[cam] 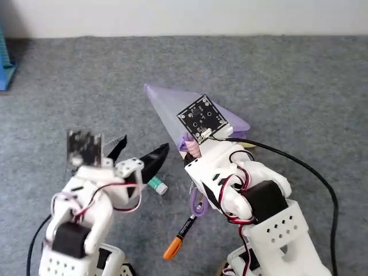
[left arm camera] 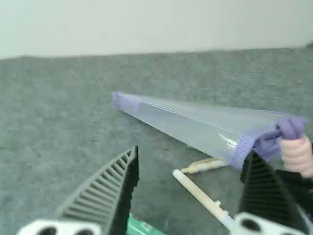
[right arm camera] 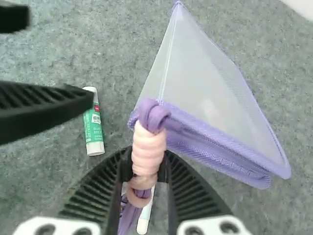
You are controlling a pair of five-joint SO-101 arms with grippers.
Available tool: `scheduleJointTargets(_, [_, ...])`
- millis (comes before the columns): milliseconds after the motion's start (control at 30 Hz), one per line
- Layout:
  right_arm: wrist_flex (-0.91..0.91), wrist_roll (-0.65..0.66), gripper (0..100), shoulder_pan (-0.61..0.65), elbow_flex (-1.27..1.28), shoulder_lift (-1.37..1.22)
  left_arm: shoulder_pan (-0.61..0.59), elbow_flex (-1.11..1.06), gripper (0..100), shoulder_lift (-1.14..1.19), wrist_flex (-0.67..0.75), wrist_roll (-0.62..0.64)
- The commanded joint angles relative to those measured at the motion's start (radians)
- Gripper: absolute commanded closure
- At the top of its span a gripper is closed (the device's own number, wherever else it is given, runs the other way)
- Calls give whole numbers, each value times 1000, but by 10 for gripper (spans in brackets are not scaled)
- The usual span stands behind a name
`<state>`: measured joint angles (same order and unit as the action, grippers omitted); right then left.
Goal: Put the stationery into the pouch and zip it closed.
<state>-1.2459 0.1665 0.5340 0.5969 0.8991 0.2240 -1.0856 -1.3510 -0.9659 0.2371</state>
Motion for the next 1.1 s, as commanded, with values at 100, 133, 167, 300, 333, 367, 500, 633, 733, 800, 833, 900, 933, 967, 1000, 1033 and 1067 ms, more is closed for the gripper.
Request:
scheduleJointTargets(100, [15,12,991,-12,-6,35,81,114,674,158,21,35])
scheduleJointTargets(133, [15,12,991,-12,-6,36,92,113,674,158,21,37])
scheduleJointTargets(167, [15,12,991,-10,-6,38,104,113,674,160,21,37])
scheduleJointTargets(300, [13,12,991,-10,-6,38,130,107,675,166,63,37])
scheduleJointTargets(333, [13,12,991,-10,-6,38,127,93,676,166,89,37])
scheduleJointTargets(367, [13,12,991,-8,-6,38,127,71,676,166,121,34])
scheduleJointTargets(500, [13,9,991,-4,-6,38,127,-28,676,166,239,32])
scheduleJointTargets(633, [12,12,991,-8,-8,39,127,-84,676,166,285,32])
scheduleJointTargets(733, [-2,12,991,-4,-9,39,127,-108,677,166,290,32])
scheduleJointTargets(800, [-21,9,991,-4,-9,39,127,-124,677,166,290,32])
scheduleJointTargets(833, [-30,8,991,-4,-12,39,127,-131,677,166,290,32])
scheduleJointTargets(900, [-39,11,991,-8,-14,39,126,-147,678,166,290,32])
scheduleJointTargets(933, [-42,11,991,-8,-21,39,126,-153,683,166,290,32])
scheduleJointTargets(967, [-41,9,991,-8,-26,39,129,-153,696,166,290,32])
scheduleJointTargets(1000, [-36,9,991,-7,-31,39,132,-151,712,166,290,32])
scheduleJointTargets(1033, [-35,11,991,-4,-31,39,132,-148,729,166,292,32])
scheduleJointTargets(1067, [-38,11,991,-4,-32,39,133,-148,746,166,301,32])
